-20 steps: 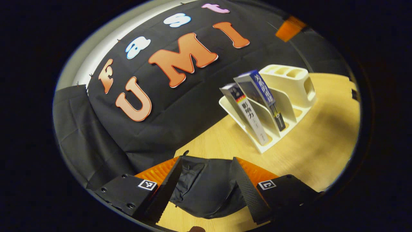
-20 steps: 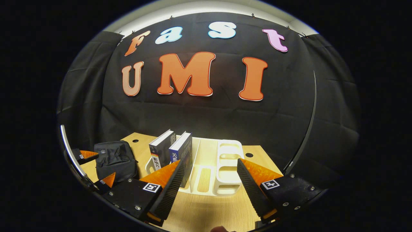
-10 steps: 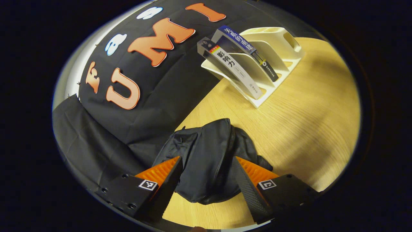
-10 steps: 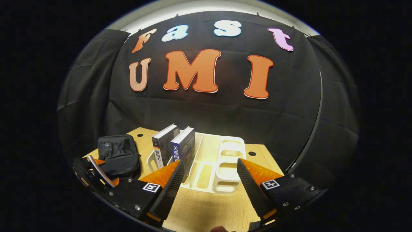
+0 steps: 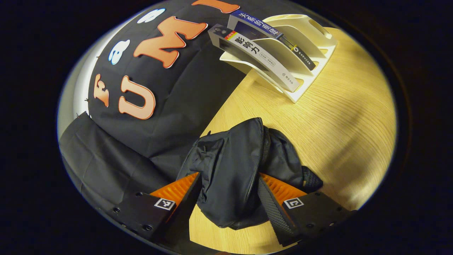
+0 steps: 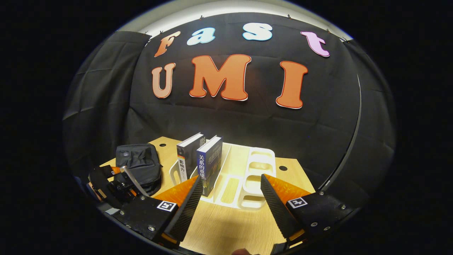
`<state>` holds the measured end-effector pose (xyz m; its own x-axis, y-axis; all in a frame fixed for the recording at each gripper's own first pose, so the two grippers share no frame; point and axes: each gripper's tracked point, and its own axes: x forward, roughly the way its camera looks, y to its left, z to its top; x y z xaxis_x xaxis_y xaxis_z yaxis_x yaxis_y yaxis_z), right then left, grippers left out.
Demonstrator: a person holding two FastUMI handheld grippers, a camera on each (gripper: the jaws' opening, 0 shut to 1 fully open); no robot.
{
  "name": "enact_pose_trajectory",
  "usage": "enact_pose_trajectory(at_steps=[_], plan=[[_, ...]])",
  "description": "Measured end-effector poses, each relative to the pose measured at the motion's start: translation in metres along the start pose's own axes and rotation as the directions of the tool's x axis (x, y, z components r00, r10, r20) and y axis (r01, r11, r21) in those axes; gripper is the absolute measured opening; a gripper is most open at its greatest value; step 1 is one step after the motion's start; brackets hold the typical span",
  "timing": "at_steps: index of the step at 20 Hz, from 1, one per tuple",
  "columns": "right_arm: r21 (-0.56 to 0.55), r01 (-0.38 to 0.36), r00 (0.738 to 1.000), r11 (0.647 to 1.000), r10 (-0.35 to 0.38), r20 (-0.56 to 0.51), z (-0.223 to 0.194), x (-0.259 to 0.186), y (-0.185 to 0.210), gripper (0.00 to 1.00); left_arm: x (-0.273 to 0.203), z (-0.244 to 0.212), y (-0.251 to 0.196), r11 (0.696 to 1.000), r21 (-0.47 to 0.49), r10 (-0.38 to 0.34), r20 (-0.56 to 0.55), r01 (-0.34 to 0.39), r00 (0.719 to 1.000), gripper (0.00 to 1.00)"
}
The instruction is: Open the schoolbag, grab two books from the bookshelf and put them into the schoolbag.
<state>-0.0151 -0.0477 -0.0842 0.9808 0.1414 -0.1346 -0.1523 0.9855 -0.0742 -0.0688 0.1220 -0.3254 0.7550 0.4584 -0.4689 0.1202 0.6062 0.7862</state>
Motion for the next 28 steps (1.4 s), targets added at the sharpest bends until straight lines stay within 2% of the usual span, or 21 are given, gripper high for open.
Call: enact_pose_trajectory(at_steps=[3,5,6,7,8,9,10,12,15,16,18,22,24,26,28], plan=[[0.004,-0.002,1.000,1.000,0.002,-0.004,-0.001,0.000,0.002,0.98,0.015,0.002,-0.001,0.999,0.028,-0.022,-0.026,0.023,0.999,0.89],[-0.004,0.017,1.000,1.000,-0.017,-0.015,-0.001,0.005,0.002,0.98,0.019,-0.003,-0.003,0.998,0.012,-0.064,-0.033,0.065,0.997,0.82],[-0.002,0.025,0.999,1.000,-0.025,-0.024,-0.002,0.007,0.006,0.98,0.020,-0.003,-0.004,0.995,0.005,-0.097,-0.038,0.097,0.995,0.72],[0.000,0.030,0.999,1.000,-0.030,-0.038,-0.003,0.011,0.009,0.98,0.022,-0.002,-0.006,0.992,-0.004,-0.127,-0.038,0.127,0.991,0.68],[0.000,0.041,0.998,0.999,-0.041,-0.050,-0.004,0.015,0.014,0.98,0.022,-0.004,-0.006,0.987,-0.016,-0.160,-0.031,0.160,0.987,0.54],[0.000,0.052,0.997,0.999,-0.052,-0.061,-0.003,0.021,0.018,0.98,0.019,0.001,-0.005,0.980,-0.032,-0.197,-0.019,0.197,0.980,0.50],[0.005,0.063,0.996,0.998,-0.063,-0.068,-0.001,0.027,0.024,0.98,0.018,0.000,-0.005,0.968,-0.045,-0.247,-0.015,0.246,0.969,0.37],[0.010,0.079,0.993,0.997,-0.078,-0.087,0.005,0.038,0.038,0.98,0.013,0.000,-0.006,0.933,-0.083,-0.351,-0.010,0.349,0.936,0.24],[-0.014,0.101,0.990,0.995,-0.102,-0.100,0.020,0.053,0.058,0.98,0.013,0.006,0.009,0.888,-0.104,-0.448,0.021,0.447,0.894,0.22],[-0.011,0.095,0.990,0.995,-0.096,-0.104,0.025,0.058,0.067,0.98,0.014,0.007,0.013,0.872,-0.109,-0.477,0.026,0.477,0.878,0.15],[-0.011,0.093,0.988,0.996,-0.094,-0.122,0.033,0.069,0.081,0.98,0.013,0.012,0.022,0.835,-0.132,-0.533,0.045,0.534,0.845,0.10],[-0.014,0.068,0.984,0.998,-0.069,-0.167,0.048,0.094,0.108,0.98,0.012,0.016,0.046,0.783,-0.122,-0.608,0.058,0.610,0.792,0.07],[-0.041,0.061,0.971,0.997,-0.069,-0.229,0.045,0.108,0.114,0.98,0.011,0.019,0.058,0.749,-0.118,-0.649,0.064,0.652,0.758,0.06],[-0.047,0.056,0.960,0.997,-0.066,-0.270,0.047,0.118,0.115,0.98,0.011,0.020,0.067,0.700,-0.133,-0.701,0.061,0.702,0.711,0.06],[0.017,0.032,0.948,0.999,-0.025,-0.318,0.048,0.127,0.121,0.98,0.014,0.020,0.077,0.661,-0.159,-0.736,0.051,0.733,0.675,0.05]])
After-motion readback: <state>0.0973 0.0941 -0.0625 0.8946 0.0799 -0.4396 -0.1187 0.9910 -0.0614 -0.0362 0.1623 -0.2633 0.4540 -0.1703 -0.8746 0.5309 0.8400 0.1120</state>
